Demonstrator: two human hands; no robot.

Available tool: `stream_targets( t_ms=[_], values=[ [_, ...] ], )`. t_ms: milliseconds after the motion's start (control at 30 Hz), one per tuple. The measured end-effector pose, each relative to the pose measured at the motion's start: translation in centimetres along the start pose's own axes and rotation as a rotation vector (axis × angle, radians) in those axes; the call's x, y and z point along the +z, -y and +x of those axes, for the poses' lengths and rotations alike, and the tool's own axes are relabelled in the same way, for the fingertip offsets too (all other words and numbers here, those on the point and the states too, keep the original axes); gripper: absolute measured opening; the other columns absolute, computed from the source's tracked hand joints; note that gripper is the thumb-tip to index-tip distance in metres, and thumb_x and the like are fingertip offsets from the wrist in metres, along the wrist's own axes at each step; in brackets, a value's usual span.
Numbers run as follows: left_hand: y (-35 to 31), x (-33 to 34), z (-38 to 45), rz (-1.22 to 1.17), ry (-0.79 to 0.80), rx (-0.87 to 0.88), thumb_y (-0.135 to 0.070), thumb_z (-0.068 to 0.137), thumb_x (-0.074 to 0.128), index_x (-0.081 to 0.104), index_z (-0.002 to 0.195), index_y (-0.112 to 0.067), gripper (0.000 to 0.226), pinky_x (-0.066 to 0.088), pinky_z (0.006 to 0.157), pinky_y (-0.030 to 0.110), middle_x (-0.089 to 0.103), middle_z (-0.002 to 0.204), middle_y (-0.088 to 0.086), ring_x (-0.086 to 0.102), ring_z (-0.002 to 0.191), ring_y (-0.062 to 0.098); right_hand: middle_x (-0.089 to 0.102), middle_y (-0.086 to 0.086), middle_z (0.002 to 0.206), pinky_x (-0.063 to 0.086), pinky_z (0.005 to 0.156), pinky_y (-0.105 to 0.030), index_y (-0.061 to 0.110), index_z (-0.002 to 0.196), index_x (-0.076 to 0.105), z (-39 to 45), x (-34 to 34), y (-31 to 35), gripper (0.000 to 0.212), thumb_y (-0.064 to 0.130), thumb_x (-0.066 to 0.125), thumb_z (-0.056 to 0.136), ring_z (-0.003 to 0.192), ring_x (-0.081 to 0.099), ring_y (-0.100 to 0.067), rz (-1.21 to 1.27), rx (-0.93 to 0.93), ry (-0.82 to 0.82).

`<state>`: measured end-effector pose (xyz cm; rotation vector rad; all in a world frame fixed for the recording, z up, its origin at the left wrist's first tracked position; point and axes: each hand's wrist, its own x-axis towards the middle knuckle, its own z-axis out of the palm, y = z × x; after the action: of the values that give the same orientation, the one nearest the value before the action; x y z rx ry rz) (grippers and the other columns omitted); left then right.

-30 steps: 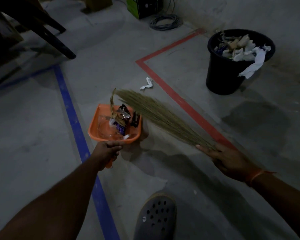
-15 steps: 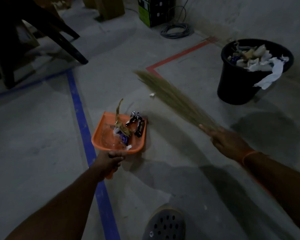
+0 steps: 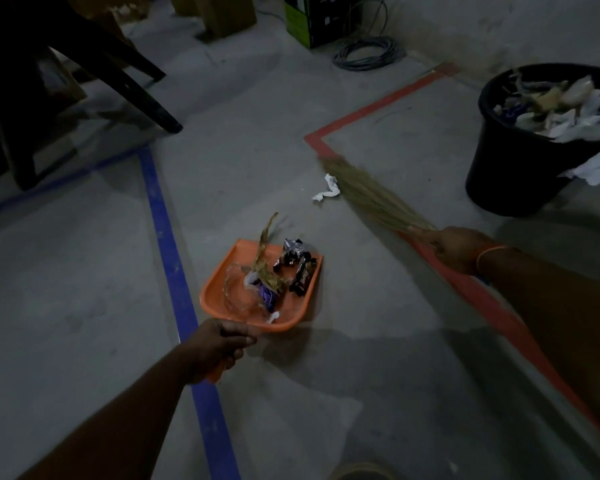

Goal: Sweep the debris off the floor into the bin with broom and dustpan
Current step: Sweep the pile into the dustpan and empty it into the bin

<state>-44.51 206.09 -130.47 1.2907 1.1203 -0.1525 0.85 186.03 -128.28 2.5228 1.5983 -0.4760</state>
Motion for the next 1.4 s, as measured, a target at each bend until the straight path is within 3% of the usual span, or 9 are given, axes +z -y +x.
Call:
stream_targets(
  t_ms=[233, 433, 633, 733, 833, 967, 1100, 1233, 1400],
  values=[
    [-1.2, -1.0, 0.7, 0.023, 0.029, -0.032, 0.002, 0.094, 0.058, 0.075, 0.102, 0.0, 0.019, 0.045, 0.05, 0.024, 0.069, 0.089, 0.015, 0.058, 0.06, 0.013, 0.052, -0.005, 0.106, 0.043, 0.085, -0.032, 0.061, 0.139, 0.0, -1.8, 3.0, -1.8, 0.066, 0.022, 0.035, 0.099, 0.09, 0.055, -0.022, -0.013, -0.144, 0.01],
    [-2.0, -0.4, 1.1, 0.007, 0.018, -0.035, 0.001, 0.094, 0.059, 0.076, 0.103, -0.002, 0.019, 0.045, 0.051, 0.023, 0.072, 0.096, 0.015, 0.058, 0.062, 0.013, 0.04, 0.008, 0.093, 0.036, 0.073, -0.024, 0.073, 0.128, -0.014, -5.0, 5.3, -1.8, 0.08, 0.022, 0.039, 0.097, 0.084, 0.047, -0.011, 0.007, -0.207, -0.015],
    [-3.6, 2.0, 0.8, -0.009, 0.012, 0.022, 0.002, 0.093, 0.059, 0.075, 0.102, -0.002, 0.019, 0.046, 0.051, 0.024, 0.07, 0.089, 0.014, 0.057, 0.061, 0.013, 0.049, 0.001, 0.121, 0.047, 0.082, -0.027, 0.067, 0.14, -0.003, -7.9, 6.1, -0.9, 0.071, 0.027, 0.039, 0.099, 0.097, 0.053, -0.015, -0.041, -0.285, -0.102],
    [-5.2, 2.9, 0.1, -0.007, 0.025, 0.049, 0.001, 0.093, 0.058, 0.076, 0.102, -0.004, 0.02, 0.047, 0.053, 0.025, 0.071, 0.09, 0.014, 0.059, 0.063, 0.014, 0.036, 0.009, 0.109, 0.034, 0.077, -0.021, 0.068, 0.138, -0.006, -9.7, 5.2, -0.8, 0.072, 0.026, 0.038, 0.1, 0.089, 0.04, -0.008, 0.023, -0.276, -0.154],
    [-7.7, 3.6, -1.2, 0.012, 0.034, 0.11, 0.001, 0.094, 0.057, 0.076, 0.101, -0.004, 0.021, 0.047, 0.054, 0.026, 0.07, 0.092, 0.015, 0.058, 0.063, 0.014, 0.045, 0.004, 0.109, 0.042, 0.082, -0.029, 0.068, 0.139, -0.006, -11.5, 3.6, -1.7, 0.073, 0.025, 0.037, 0.098, 0.094, 0.051, -0.017, 0.116, -0.274, -0.163],
    [-13.3, 4.8, -3.8, 0.05, 0.062, 0.2, 0.006, 0.093, 0.057, 0.074, 0.105, 0.001, 0.022, 0.044, 0.048, 0.022, 0.071, 0.09, 0.013, 0.056, 0.059, 0.013, 0.05, -0.006, 0.12, 0.045, 0.089, -0.032, 0.066, 0.14, 0.004, -14.3, -0.2, -3.8, 0.059, 0.038, 0.021, 0.091, 0.101, 0.057, -0.026, 0.137, -0.253, -0.234],
    [-19.8, 7.2, -5.9, 0.125, 0.066, 0.298, 0.009, 0.091, 0.059, 0.075, 0.103, 0.0, 0.022, 0.041, 0.044, 0.02, 0.071, 0.086, 0.01, 0.055, 0.055, 0.011, 0.057, -0.007, 0.116, 0.052, 0.084, -0.041, 0.063, 0.143, 0.002, -16.6, -4.2, -7.1, 0.074, 0.022, 0.038, 0.093, 0.095, 0.061, -0.026, 0.041, -0.184, -0.29],
    [-27.2, 11.7, -8.1, 0.191, 0.091, 0.374, 0.008, 0.094, 0.055, 0.074, 0.103, 0.001, 0.022, 0.042, 0.045, 0.021, 0.071, 0.084, 0.01, 0.056, 0.056, 0.012, 0.054, -0.002, 0.109, 0.048, 0.071, -0.032, 0.068, 0.138, -0.008, -21.0, -9.8, -10.3, 0.084, 0.019, 0.043, 0.094, 0.086, 0.057, -0.023, -0.009, -0.091, -0.38],
    [-35.7, 18.6, -9.2, 0.318, 0.097, 0.42, 0.002, 0.096, 0.056, 0.075, 0.103, -0.005, 0.022, 0.041, 0.039, 0.019, 0.067, 0.07, 0.009, 0.054, 0.046, 0.008, 0.057, -0.003, 0.117, 0.043, 0.075, -0.03, 0.065, 0.14, -0.012, -24.9, -14.2, -15.5, 0.086, 0.023, 0.047, 0.094, 0.094, 0.057, -0.024, -0.07, 0.008, -0.41]
  ],
)
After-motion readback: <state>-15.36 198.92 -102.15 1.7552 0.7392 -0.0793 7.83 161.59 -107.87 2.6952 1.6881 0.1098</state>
